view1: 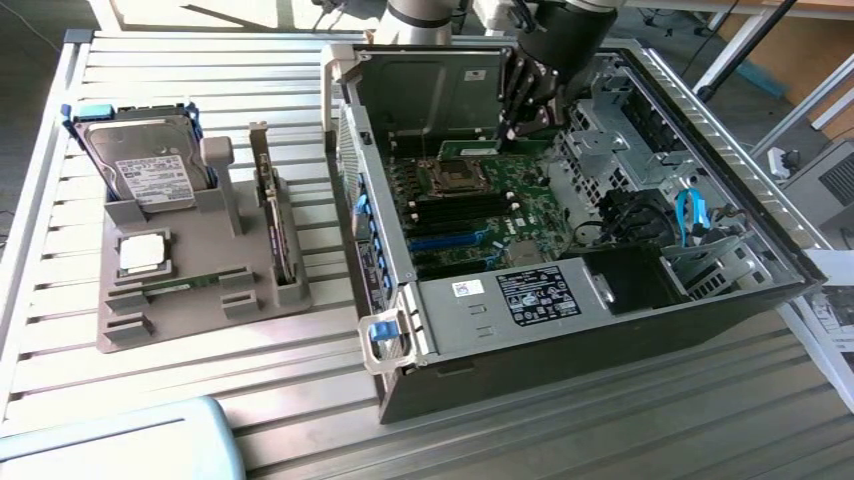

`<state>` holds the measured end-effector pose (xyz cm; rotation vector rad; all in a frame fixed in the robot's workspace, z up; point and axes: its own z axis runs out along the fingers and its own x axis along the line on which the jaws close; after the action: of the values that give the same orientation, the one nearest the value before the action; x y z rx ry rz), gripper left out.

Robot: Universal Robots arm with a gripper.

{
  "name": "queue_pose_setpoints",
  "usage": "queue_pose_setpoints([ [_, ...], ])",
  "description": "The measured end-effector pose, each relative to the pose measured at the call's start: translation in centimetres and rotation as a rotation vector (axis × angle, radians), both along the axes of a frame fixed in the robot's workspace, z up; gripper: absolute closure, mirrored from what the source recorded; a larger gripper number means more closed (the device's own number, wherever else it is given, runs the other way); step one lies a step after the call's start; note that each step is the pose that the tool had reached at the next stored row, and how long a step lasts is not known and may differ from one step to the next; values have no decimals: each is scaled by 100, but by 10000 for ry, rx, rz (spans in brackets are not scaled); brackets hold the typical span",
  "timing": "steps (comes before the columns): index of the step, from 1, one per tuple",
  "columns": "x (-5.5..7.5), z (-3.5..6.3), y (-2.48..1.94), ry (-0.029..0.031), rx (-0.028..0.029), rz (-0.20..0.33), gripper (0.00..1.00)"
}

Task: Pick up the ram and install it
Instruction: 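Insert the ram into the slot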

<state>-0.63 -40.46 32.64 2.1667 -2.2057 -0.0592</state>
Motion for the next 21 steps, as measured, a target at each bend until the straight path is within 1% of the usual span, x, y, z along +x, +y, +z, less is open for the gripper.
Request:
queue_pose_setpoints([
  [2,-18,-66,0,1,-23,-31,87],
  [5,-42,-152,0,0,-31,-73,87],
  [12,-76,-279,-1,0,-37,-128,87],
  [21,-79,-447,-21,0,-37,-189,87],
])
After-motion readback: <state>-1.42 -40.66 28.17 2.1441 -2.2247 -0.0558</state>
